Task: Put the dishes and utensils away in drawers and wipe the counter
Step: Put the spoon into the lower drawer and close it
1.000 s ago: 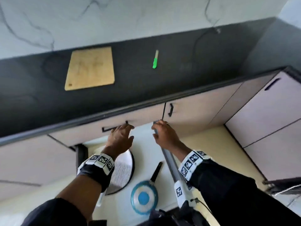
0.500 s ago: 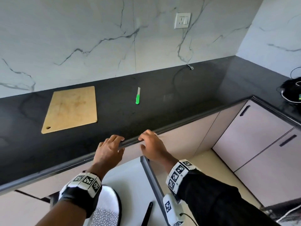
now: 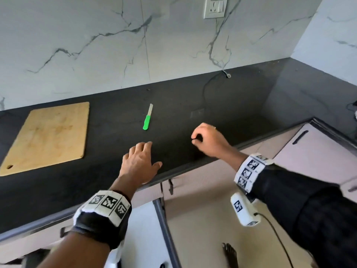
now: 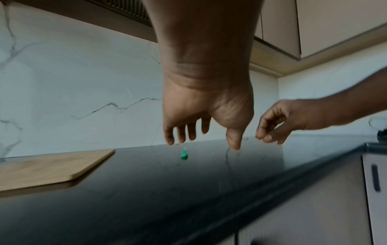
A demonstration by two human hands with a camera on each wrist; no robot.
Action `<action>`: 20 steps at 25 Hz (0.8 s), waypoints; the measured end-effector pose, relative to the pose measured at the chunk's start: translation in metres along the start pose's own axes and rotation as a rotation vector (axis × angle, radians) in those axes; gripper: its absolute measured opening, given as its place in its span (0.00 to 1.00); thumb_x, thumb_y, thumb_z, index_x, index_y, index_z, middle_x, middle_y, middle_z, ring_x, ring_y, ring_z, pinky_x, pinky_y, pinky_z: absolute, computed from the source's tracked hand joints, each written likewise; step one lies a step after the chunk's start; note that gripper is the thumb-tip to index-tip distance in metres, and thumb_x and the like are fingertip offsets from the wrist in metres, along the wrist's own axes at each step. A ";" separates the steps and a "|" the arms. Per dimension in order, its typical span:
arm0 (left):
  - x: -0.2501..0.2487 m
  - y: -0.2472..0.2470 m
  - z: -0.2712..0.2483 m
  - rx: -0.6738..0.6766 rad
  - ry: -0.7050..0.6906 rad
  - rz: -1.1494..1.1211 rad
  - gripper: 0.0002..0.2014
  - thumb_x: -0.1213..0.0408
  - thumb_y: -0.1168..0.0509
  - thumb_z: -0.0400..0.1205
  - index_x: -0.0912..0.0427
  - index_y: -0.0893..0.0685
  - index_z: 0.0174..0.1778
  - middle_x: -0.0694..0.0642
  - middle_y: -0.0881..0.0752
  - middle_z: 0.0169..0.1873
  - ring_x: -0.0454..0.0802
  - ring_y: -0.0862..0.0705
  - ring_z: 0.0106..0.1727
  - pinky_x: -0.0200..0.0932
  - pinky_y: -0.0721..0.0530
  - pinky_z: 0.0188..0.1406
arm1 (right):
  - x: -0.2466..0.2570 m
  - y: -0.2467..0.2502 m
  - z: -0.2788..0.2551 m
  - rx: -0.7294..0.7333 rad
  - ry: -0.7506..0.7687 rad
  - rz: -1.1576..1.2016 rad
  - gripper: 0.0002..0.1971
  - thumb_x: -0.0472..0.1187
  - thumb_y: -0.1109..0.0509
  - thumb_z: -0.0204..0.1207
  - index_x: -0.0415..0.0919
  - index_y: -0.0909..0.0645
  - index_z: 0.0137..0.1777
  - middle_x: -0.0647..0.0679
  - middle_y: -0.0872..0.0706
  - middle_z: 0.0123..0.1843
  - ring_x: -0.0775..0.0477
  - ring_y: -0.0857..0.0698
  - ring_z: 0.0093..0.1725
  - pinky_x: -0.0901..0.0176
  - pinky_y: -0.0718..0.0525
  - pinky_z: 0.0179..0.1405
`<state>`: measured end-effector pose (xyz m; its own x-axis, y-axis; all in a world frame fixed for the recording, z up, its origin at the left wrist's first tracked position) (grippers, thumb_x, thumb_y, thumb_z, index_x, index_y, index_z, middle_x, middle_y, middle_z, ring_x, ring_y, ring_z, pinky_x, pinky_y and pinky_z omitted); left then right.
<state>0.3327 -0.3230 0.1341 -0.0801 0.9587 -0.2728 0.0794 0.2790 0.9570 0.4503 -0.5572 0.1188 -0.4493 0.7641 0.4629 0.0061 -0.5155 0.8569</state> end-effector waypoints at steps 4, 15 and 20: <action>-0.087 -0.027 0.104 0.060 0.117 0.006 0.41 0.38 0.38 0.80 0.51 0.46 0.85 0.54 0.40 0.82 0.57 0.44 0.83 0.58 0.39 0.79 | -0.156 0.038 0.111 -0.098 -0.155 0.134 0.04 0.38 0.22 0.68 0.48 0.13 0.39 0.50 0.12 0.45 0.52 0.14 0.41 0.60 0.18 0.46; -0.266 -0.065 0.370 0.286 0.256 -0.224 0.53 0.33 0.30 0.72 0.44 0.53 0.86 0.56 0.57 0.86 0.64 0.59 0.86 0.74 0.48 0.79 | -0.374 0.115 0.242 -0.052 -0.279 0.127 0.06 0.38 0.23 0.73 0.49 0.17 0.41 0.53 0.15 0.46 0.50 0.14 0.48 0.53 0.14 0.50; -0.284 -0.093 0.418 0.486 0.397 -0.160 0.70 0.22 0.29 0.55 0.31 0.76 0.77 0.56 0.85 0.76 0.70 0.80 0.77 0.87 0.66 0.68 | -0.403 0.101 0.316 -0.025 -0.280 0.074 0.04 0.40 0.24 0.73 0.48 0.16 0.44 0.50 0.20 0.52 0.46 0.16 0.49 0.55 0.18 0.48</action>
<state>0.7635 -0.5984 0.0812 -0.4821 0.8360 -0.2619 0.4693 0.4989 0.7286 0.9146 -0.7944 0.0907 -0.1843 0.7996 0.5716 0.0060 -0.5806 0.8141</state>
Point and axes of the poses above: each hand's wrist, its own z-axis towards the middle knuckle, its own y-axis out of the back of the hand, x = y × z, the point moved 2 cm from there along z, towards the middle knuckle
